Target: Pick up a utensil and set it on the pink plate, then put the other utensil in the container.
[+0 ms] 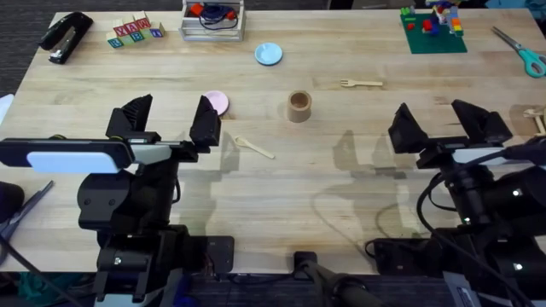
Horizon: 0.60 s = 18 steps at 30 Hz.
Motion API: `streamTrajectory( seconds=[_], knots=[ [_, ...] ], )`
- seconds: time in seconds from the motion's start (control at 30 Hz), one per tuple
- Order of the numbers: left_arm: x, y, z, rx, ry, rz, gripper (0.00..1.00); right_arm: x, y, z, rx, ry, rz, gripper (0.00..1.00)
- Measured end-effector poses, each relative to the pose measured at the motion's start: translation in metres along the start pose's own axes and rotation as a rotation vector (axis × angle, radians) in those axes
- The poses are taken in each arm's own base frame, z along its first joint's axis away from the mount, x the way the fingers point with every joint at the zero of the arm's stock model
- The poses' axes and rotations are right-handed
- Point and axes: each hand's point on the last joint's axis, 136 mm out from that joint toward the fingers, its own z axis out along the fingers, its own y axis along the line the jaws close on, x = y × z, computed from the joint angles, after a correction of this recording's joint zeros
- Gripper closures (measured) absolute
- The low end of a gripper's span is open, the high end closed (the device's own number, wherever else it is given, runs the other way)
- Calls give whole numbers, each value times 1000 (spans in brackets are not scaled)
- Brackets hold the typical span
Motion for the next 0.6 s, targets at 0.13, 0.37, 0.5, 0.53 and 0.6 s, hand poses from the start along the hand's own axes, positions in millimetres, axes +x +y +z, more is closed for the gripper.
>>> streamTrajectory(
  seconds=[0.13,0.37,0.5,0.53,0.6],
  knots=[
    [0,0,0,0,1,0,8,0,0,0,0,1,1,6],
    [0,0,0,0,2,0,9,2,0,0,-1,8,1,5],
    [0,0,0,0,2,4,7,1,0,0,0,6,1,5],
    [0,0,0,0,2,4,7,1,0,0,0,5,1,5],
    [0,0,0,0,2,5,6,1,0,0,0,5,1,6]
  ],
)
